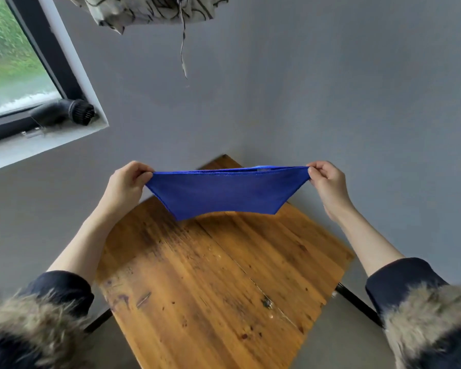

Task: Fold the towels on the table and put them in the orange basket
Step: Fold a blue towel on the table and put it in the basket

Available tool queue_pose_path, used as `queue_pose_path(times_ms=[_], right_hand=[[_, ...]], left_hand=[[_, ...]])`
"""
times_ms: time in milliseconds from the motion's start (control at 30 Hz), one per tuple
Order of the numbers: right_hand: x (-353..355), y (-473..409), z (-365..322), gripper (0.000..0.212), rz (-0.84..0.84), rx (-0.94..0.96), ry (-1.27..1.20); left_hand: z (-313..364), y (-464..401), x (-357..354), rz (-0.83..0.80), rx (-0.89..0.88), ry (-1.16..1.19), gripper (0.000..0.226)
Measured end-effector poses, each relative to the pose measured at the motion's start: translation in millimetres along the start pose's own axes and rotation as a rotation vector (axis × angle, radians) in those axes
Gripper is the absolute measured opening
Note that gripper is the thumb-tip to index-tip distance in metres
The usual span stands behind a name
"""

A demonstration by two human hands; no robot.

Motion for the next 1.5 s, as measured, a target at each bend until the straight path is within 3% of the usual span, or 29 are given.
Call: queue_pose_path(times_ms=[300, 400, 600, 700, 1067, 1500], right_hand=[[42, 124, 150, 0.019, -0.179, -0.248, 0.296], [59, 161, 188, 0.015, -0.254, -0.349, 0.380], [91, 209, 230, 0.018, -0.372, -0.519, 0.530], [97, 214, 240, 0.018, -0.333, -0.575, 0.488], [56, 156, 250, 0.011, -0.142, -0.593, 0.238], [5, 96, 302, 0.013, -0.085, -0.631, 0.240]], left_hand=[[-96, 160, -53, -0.486, 0.175, -0.158, 0.022], [-121, 215, -64, -0.638, 0.282, -0.122, 0.028], [-143, 287, -73, -0.878, 0.514, 0.034, 0.017], [-144, 290, -76, -0.848, 0.583, 0.087, 0.013], [-142, 216, -103, -0.509, 0.461, 0.072, 0.011], [-185, 176, -167, -0.423, 0.445, -0.069, 0.011]])
Point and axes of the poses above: each hand's wrist, its own y-axis away from the middle knuckle, its own x-axis out of the back of the hand, z = x × y, the point moved 8 cm from there along -y, towards the middle knuckle, and after that the axes turned 12 degrees about z, right-handed, at the moved point
